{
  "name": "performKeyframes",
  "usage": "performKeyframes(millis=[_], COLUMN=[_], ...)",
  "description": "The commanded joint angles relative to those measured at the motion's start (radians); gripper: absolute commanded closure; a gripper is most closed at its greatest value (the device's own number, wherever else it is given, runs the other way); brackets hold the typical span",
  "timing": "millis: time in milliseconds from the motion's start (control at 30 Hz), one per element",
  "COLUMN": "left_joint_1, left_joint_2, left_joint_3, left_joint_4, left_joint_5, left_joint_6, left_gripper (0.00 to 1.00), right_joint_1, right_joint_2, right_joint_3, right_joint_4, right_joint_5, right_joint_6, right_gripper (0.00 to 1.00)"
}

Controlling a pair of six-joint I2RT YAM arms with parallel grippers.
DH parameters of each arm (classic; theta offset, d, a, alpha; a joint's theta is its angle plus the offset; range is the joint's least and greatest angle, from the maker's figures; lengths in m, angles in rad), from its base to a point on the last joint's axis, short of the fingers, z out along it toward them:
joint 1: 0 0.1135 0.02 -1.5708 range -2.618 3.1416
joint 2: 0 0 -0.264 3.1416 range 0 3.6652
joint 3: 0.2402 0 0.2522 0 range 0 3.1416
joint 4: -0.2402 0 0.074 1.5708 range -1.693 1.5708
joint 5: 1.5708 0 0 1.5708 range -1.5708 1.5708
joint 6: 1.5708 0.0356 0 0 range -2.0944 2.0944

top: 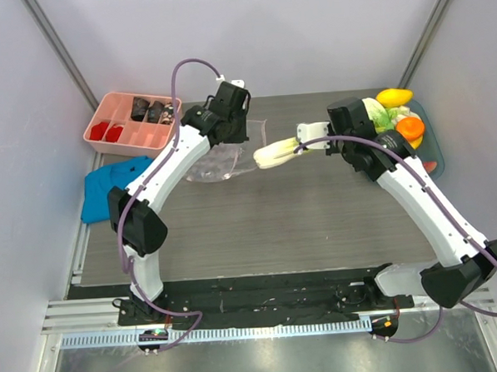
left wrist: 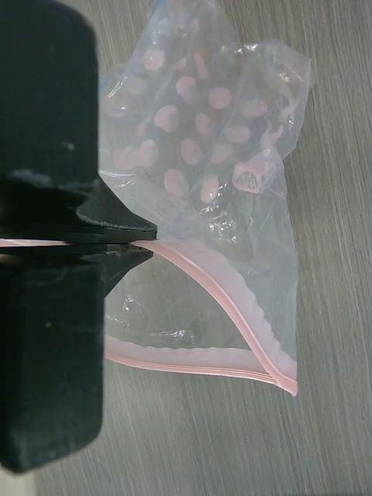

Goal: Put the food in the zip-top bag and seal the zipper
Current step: Place the fake vegetable in the zipper food storage bag.

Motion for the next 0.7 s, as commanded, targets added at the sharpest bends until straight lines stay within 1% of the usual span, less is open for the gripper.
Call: performKeyframes(millis=[0, 67, 200, 267, 400, 500, 533, 567, 667], left_joint_1=[0.002, 0.002, 0.002, 0.0, 0.0, -0.002, -0.002, 0.0, 0.0], left_joint_2=[-0.02, -0.02, -0.028, -0.035, -0.043, -0.051, -0.057, -0.058, -0.071], left_joint_3=[0.018, 0.02, 0.006, -0.003, -0.022, -0.029, -0.034, -0.043, -0.062], left_joint_4=[0.038, 0.038, 0.047, 0.061, 0.075, 0.077, 0.078, 0.08, 0.09], left_joint_5=[0.003, 0.004, 0.007, 0.016, 0.021, 0.032, 0.03, 0.03, 0.033], left_joint_6=[-0.055, -0.059, -0.087, -0.091, -0.11, -0.118, -0.127, -0.13, -0.141], left_gripper=[1.0, 1.0, 1.0, 1.0, 1.0, 1.0, 1.0, 1.0, 1.0], right_joint_1=[0.029, 0.043, 0.083, 0.115, 0.152, 0.176, 0.182, 0.193, 0.209], right_joint_2=[0.085, 0.121, 0.199, 0.224, 0.305, 0.311, 0.296, 0.287, 0.271], right_joint_3=[0.059, 0.098, 0.111, 0.131, 0.209, 0.166, 0.113, 0.09, 0.028], right_joint_4=[0.042, 0.021, 0.012, 0.004, -0.129, -0.122, -0.108, -0.072, -0.054], right_joint_5=[0.1, 0.119, 0.175, 0.189, 0.181, 0.21, 0.248, 0.259, 0.305], right_joint_6=[0.112, 0.172, 0.237, 0.298, 0.413, 0.409, 0.398, 0.383, 0.369], right_gripper=[0.99, 0.99, 0.99, 0.99, 0.99, 0.99, 0.99, 0.99, 0.99])
